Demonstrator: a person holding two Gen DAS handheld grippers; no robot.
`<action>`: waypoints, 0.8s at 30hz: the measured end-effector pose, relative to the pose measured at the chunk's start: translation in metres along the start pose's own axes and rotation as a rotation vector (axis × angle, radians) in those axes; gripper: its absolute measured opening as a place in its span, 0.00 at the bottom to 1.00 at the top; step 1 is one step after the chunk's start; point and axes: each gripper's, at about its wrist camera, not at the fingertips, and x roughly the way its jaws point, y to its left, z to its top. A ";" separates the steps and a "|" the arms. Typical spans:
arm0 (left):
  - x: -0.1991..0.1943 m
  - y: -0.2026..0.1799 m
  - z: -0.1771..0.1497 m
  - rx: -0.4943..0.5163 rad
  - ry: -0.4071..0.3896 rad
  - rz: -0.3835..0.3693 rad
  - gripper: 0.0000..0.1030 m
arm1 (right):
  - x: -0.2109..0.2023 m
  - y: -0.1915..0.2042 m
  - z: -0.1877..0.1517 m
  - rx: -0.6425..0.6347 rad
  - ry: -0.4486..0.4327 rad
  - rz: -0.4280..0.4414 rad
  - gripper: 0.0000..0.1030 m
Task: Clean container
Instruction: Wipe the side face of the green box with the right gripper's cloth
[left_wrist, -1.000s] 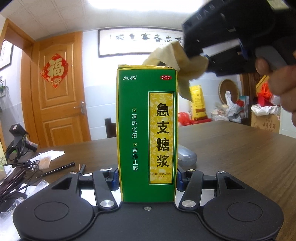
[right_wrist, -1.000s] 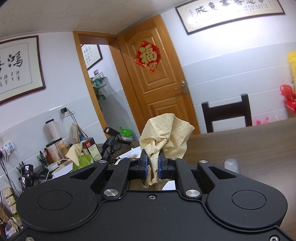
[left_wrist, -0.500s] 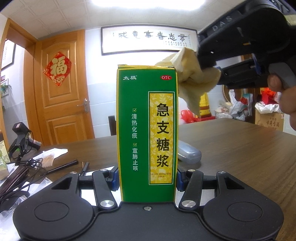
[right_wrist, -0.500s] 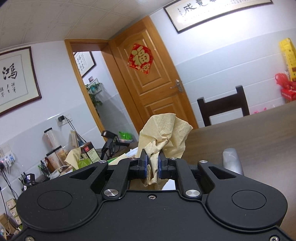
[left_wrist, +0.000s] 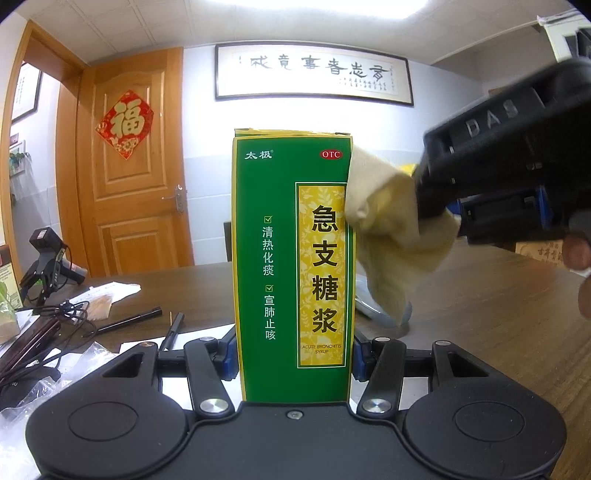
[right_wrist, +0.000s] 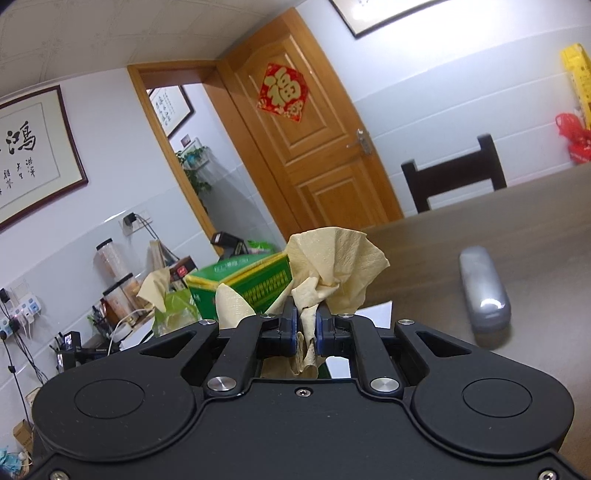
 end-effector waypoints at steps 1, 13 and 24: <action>0.000 0.000 0.000 -0.001 0.000 0.001 0.48 | 0.000 0.000 -0.001 -0.001 0.003 0.000 0.10; 0.002 0.002 0.000 -0.023 0.016 0.032 0.48 | 0.009 0.001 -0.015 0.002 0.060 0.019 0.10; 0.003 0.007 0.001 -0.043 0.038 0.057 0.48 | 0.006 0.007 -0.020 -0.003 0.071 0.050 0.10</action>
